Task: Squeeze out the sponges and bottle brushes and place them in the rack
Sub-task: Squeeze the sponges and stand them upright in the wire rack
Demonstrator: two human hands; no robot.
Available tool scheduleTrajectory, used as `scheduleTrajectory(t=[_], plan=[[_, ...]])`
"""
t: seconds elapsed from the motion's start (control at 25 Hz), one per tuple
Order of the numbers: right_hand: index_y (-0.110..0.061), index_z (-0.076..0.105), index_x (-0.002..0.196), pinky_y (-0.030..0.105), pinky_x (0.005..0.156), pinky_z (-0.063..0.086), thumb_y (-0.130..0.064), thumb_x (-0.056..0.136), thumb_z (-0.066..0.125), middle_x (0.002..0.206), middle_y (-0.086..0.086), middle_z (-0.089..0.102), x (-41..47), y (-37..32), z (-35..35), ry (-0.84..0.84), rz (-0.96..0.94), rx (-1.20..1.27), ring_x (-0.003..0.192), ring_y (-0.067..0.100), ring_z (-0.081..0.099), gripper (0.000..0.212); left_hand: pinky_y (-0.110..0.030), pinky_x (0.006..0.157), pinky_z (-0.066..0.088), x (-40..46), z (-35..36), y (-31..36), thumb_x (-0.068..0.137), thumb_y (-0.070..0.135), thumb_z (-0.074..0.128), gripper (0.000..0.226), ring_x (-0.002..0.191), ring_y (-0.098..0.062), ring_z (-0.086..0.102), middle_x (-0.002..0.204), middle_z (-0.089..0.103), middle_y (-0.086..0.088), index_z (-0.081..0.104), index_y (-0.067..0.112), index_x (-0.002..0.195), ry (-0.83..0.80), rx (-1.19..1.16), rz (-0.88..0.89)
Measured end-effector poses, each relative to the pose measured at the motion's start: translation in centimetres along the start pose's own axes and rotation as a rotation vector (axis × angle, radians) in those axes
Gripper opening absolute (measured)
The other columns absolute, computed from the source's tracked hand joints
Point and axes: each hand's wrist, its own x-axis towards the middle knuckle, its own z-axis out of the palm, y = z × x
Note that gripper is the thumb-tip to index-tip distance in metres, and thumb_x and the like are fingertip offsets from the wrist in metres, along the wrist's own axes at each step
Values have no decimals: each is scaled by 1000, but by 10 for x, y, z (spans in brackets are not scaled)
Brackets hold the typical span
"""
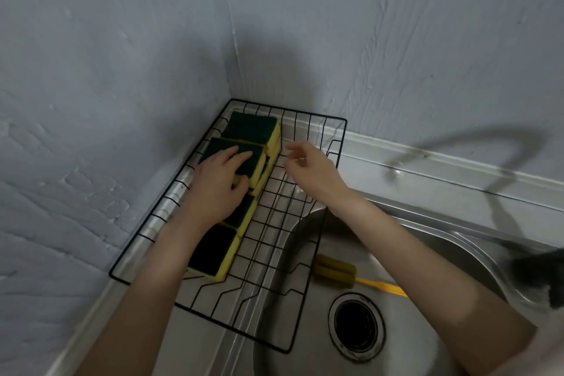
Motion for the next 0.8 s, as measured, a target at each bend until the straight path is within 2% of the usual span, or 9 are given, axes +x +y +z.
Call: scheduleTrajectory(t=[0.12, 0.24, 0.44, 0.52, 0.64, 0.72, 0.8], plan=[[-13, 46, 129, 15, 71, 43, -17, 92, 46, 120, 5, 54, -25, -3, -18, 70, 1, 55, 98, 11, 49, 37, -38, 109, 32, -16, -4, 36, 91, 15, 46, 43, 132, -25, 39, 146, 39, -10, 42, 15, 134, 11, -46, 97], [-15, 47, 127, 20, 74, 42, -18, 92, 45, 108, 0, 52, -52, 8, -38, 150, 47, 92, 99, 13, 51, 35, -34, 108, 33, -32, 2, 75, 92, 17, 45, 42, 130, -20, 40, 143, 42, -7, 42, 17, 134, 2, -74, 176], [-15, 52, 119, 28, 81, 43, -17, 92, 45, 83, -7, 53, -95, 54, -72, 280, 165, 165, 88, 16, 52, 29, -29, 104, 34, -59, 32, 129, 91, 16, 45, 41, 126, -19, 44, 138, 46, -5, 44, 16, 132, -93, -140, 306], [-14, 55, 113, 36, 91, 47, -13, 90, 46, 91, 3, 60, -106, 79, -79, 294, 241, 207, 91, 20, 55, 25, -30, 104, 34, -66, 52, 145, 91, 16, 46, 41, 125, -22, 45, 138, 47, -6, 45, 15, 132, -164, -149, 328], [-25, 56, 89, 44, 100, 46, -11, 87, 50, 105, 10, 61, -116, 119, -78, 300, 358, 280, 103, 27, 59, 16, -32, 109, 32, -72, 84, 150, 91, 18, 47, 42, 129, -22, 42, 139, 46, -7, 43, 15, 133, -260, -197, 290], [-23, 57, 94, 36, 91, 49, -10, 88, 50, 100, 7, 60, -120, 145, -73, 289, 446, 317, 94, 22, 59, 16, -31, 109, 31, -72, 108, 147, 90, 17, 48, 43, 130, -21, 41, 141, 45, -7, 43, 14, 134, -309, -231, 225], [-10, 56, 113, 24, 69, 47, -8, 91, 45, 87, 5, 59, -123, 161, -66, 275, 530, 394, 75, 13, 55, 24, -32, 110, 31, -72, 130, 139, 90, 16, 48, 46, 132, -22, 38, 143, 42, -8, 41, 13, 135, -362, -222, 176]])
